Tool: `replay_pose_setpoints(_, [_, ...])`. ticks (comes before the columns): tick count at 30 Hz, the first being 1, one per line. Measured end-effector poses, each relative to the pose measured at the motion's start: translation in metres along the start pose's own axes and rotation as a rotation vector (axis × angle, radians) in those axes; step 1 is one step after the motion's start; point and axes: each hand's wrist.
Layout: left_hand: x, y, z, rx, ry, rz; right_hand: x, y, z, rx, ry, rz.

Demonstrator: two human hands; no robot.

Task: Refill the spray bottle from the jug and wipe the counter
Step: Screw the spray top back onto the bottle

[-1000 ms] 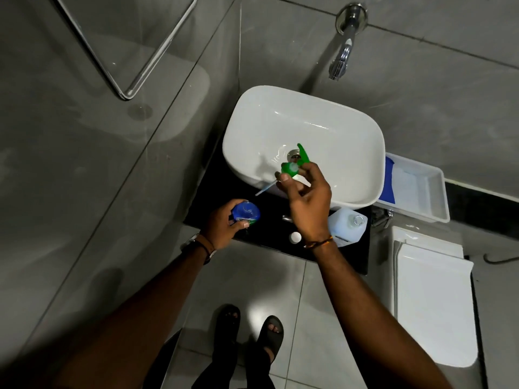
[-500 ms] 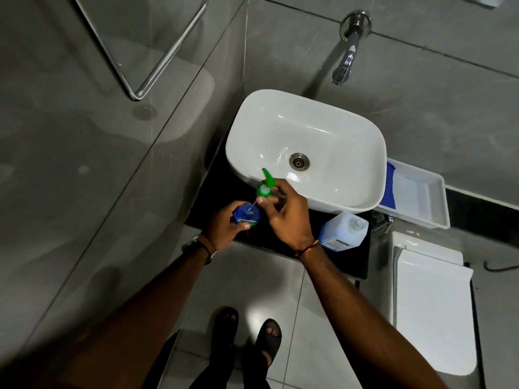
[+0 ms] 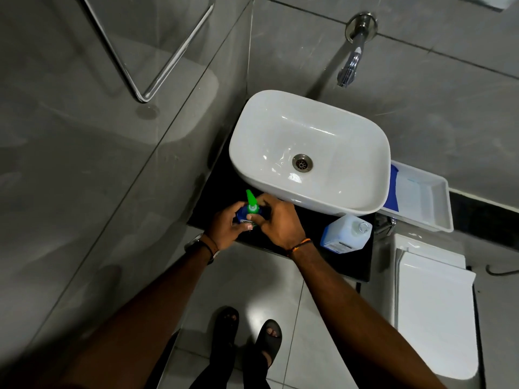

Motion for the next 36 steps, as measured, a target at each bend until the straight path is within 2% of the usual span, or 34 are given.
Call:
replay_pose_setpoints(5, [0.002,-0.001,0.0,-0.03,0.008,0.007,-0.006,-0.003,-0.005,-0.121,0.066,-0.1])
replay_pose_setpoints(9, [0.003,0.0,-0.001,-0.036,0.035,0.0,-0.004,-0.005,-0.008,-0.021,0.114,-0.045])
replay_pose_setpoints(13, [0.002,0.001,-0.001,-0.029,0.044,0.005,-0.001,-0.006,-0.012,-0.058,0.184,-0.093])
replay_pose_setpoints(18, [0.004,0.002,-0.001,-0.027,0.03,0.005,0.001,0.002,-0.009,0.061,0.111,0.002])
replay_pose_setpoints(20, [0.004,0.002,-0.001,-0.022,0.025,0.003,0.001,0.004,-0.009,0.052,0.107,0.016])
replay_pose_setpoints(29, [0.004,0.002,0.001,-0.002,0.003,-0.003,-0.019,-0.006,-0.01,-0.058,0.151,-0.187])
replay_pose_setpoints(32, [0.004,0.002,0.0,-0.002,0.013,0.002,-0.016,-0.007,-0.013,-0.062,0.213,-0.177])
replay_pose_setpoints(36, [0.005,0.003,-0.001,-0.006,0.028,0.016,-0.009,-0.005,-0.014,0.035,0.167,-0.136])
Point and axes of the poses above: each hand's wrist, its own y-axis towards the middle knuckle, its own x-axis out of the back of the hand, z = x × y, and after that the axes turned 4 degrees about -x, right-handed
